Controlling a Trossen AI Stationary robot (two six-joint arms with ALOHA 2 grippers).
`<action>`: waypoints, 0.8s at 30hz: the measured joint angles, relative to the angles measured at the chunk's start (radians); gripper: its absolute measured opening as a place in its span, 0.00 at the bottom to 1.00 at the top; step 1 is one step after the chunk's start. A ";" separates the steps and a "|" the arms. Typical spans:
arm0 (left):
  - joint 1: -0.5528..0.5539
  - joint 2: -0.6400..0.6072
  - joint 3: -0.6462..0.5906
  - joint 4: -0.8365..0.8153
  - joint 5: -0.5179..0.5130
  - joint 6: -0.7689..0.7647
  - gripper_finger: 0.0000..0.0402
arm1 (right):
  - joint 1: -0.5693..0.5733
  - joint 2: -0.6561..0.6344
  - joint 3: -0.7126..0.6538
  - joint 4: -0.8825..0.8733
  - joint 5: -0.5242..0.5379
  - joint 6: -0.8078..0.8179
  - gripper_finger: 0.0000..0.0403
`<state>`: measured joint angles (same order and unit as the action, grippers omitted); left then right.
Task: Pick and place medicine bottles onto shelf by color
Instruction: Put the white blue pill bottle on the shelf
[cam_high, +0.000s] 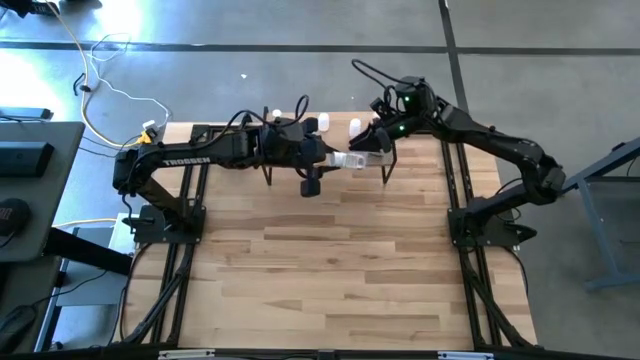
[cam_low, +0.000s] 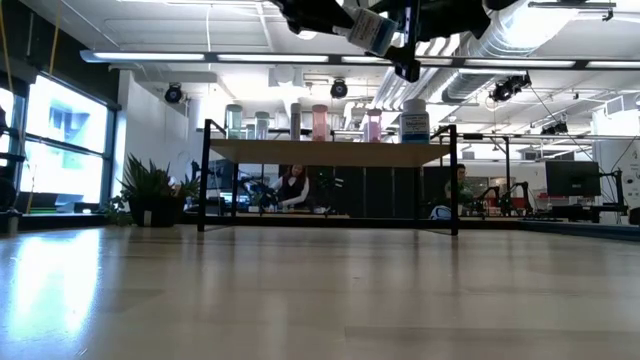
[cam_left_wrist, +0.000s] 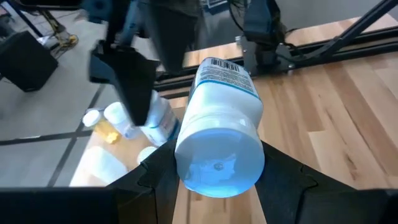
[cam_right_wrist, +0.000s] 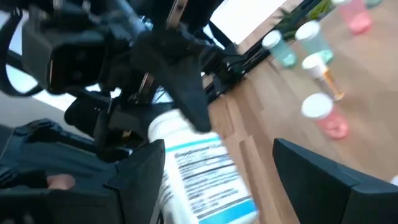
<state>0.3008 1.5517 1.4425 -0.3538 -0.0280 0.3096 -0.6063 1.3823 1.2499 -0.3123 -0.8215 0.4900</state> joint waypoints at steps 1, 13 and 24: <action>0.003 -0.003 0.000 -0.006 0.001 -0.001 0.40 | -0.008 0.000 0.000 0.005 0.000 0.000 0.72; 0.118 -0.043 0.070 -0.167 -0.031 0.012 0.40 | -0.075 0.000 0.000 0.055 -0.001 -0.002 0.72; 0.337 -0.045 0.213 -0.376 -0.097 0.068 0.40 | -0.082 0.000 0.000 0.055 -0.001 -0.069 0.72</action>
<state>0.6374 1.5071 1.6556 -0.7301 -0.1249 0.3778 -0.6880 1.3823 1.2499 -0.2571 -0.8221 0.4208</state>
